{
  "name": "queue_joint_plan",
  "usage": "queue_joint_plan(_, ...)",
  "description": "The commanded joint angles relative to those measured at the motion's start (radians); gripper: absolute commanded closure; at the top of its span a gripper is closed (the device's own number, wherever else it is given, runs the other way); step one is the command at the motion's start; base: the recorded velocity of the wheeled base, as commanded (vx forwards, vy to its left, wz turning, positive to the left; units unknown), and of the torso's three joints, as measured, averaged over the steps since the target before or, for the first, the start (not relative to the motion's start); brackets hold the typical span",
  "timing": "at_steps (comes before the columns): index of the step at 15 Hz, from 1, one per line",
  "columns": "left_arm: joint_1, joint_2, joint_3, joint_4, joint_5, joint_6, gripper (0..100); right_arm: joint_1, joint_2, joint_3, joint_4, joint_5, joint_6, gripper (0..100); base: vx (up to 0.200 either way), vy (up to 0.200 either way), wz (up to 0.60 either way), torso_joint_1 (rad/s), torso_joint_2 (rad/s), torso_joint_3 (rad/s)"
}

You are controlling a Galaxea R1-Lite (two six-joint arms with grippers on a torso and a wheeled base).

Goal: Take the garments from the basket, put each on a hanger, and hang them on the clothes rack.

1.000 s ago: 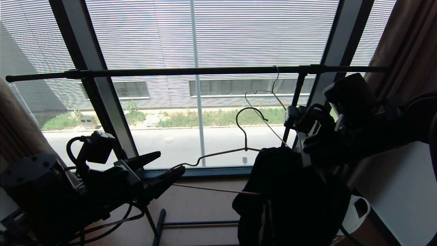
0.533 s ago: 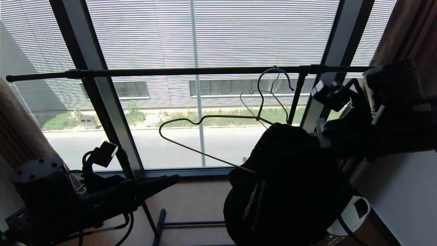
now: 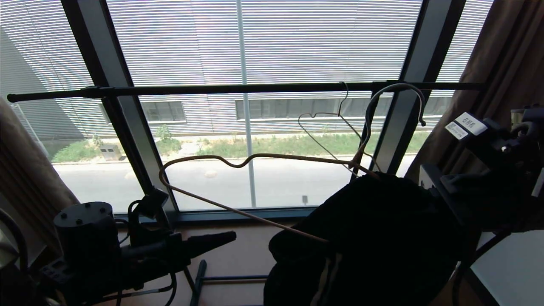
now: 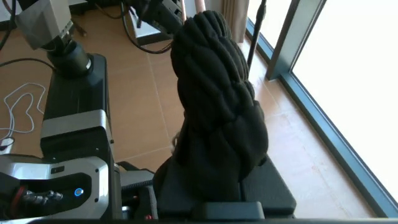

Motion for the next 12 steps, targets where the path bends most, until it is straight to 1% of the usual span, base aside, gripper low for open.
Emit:
queue_joint_plan(1,-0.027,0.020,0.001,0.002,0.001,0.000,0,0.006,-0.063,0.028,-0.001,0.003,-0.002,100,0.000,0.000,0.00,0.000,0.00,0.000)
queue_joint_plan(3,-0.054,0.034,0.004,0.002,0.001,0.001,0,0.014,-0.071,0.039,-0.001,0.015,-0.018,100,0.000,0.000,0.00,0.000,0.00,0.000)
queue_joint_plan(4,-0.082,0.034,0.011,0.002,0.002,0.004,0,0.024,-0.071,0.041,-0.001,0.052,-0.028,100,0.000,0.000,0.00,0.000,0.00,0.000)
queue_joint_plan(8,-0.133,0.051,0.020,0.004,0.002,0.018,0,0.075,-0.054,0.027,-0.002,0.055,-0.031,100,0.000,0.000,0.00,0.000,0.00,0.000)
queue_joint_plan(12,-0.174,0.071,0.012,0.007,0.004,0.027,0,0.092,-0.048,0.027,-0.001,0.054,-0.031,100,0.000,0.000,0.00,0.000,0.00,0.000)
